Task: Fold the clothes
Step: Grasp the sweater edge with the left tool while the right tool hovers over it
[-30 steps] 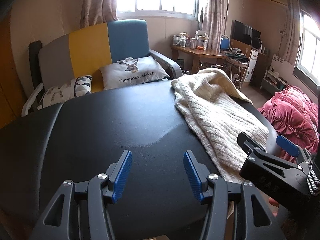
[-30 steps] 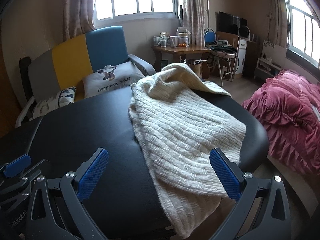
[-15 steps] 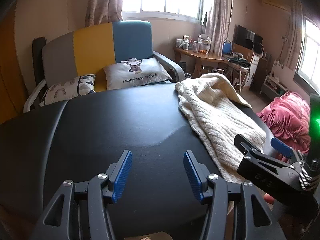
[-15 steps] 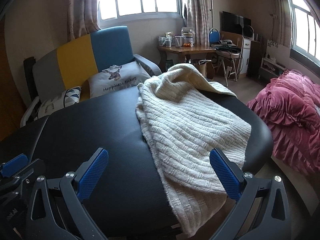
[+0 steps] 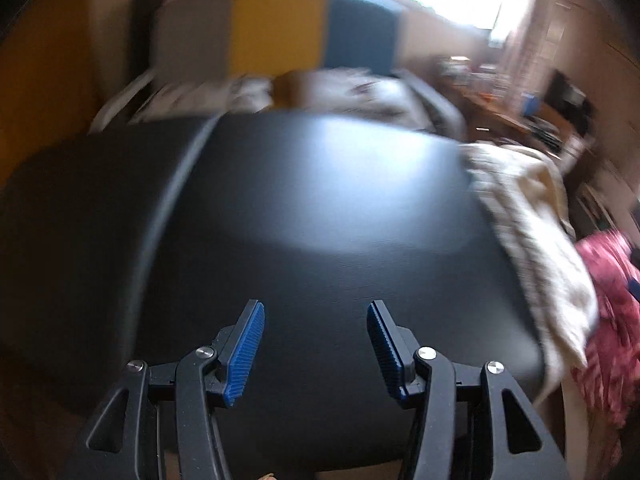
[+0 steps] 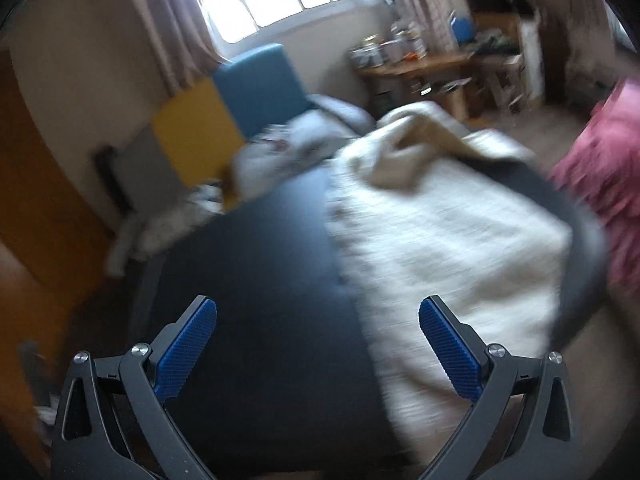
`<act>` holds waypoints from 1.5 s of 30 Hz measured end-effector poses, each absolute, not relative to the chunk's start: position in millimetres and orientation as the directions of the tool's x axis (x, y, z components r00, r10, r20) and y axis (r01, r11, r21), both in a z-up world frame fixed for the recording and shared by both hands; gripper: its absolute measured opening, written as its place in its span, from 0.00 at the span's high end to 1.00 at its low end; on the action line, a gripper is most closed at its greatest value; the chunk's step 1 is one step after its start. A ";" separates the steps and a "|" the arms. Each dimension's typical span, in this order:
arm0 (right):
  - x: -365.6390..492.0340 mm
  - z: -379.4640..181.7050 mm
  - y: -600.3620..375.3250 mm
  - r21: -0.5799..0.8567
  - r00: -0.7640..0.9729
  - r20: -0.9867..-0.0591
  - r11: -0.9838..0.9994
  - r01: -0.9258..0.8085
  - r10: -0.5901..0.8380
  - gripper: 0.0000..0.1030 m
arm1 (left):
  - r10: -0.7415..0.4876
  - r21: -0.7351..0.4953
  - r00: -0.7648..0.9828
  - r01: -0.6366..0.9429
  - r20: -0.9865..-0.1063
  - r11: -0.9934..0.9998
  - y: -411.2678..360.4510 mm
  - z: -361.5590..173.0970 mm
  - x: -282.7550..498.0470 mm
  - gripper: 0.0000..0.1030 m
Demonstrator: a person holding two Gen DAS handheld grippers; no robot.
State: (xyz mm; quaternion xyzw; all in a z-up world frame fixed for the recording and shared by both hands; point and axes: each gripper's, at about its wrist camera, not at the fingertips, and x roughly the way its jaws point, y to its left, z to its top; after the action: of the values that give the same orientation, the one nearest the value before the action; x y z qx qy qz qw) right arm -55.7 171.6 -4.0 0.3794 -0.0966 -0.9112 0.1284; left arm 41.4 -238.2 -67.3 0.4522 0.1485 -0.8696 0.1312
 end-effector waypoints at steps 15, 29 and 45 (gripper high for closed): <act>-87.7 -79.5 202.5 0.341 -0.524 -0.754 -0.918 0.203 -0.396 0.00 | 0.071 -0.246 -0.372 0.449 -0.926 -0.859 -255.7 -129.8 31.5 0.47; -84.5 -106.4 226.2 0.169 -0.554 -0.807 -0.979 0.119 -0.206 0.00 | 0.516 -0.521 -0.333 -0.082 -0.789 -0.849 -25.9 -97.9 -121.5 0.47; -87.3 -115.0 242.0 0.126 -0.571 -0.807 -0.989 0.082 -0.150 0.00 | 0.701 -0.727 -0.204 0.273 -0.683 -0.630 -12.7 -179.7 -181.3 0.55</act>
State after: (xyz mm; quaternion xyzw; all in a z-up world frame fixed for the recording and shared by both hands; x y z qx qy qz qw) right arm -87.3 242.0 -115.0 0.4587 -0.0373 -0.8854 0.0655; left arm -181.3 -12.7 -179.7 0.6098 0.3991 -0.6656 -0.1609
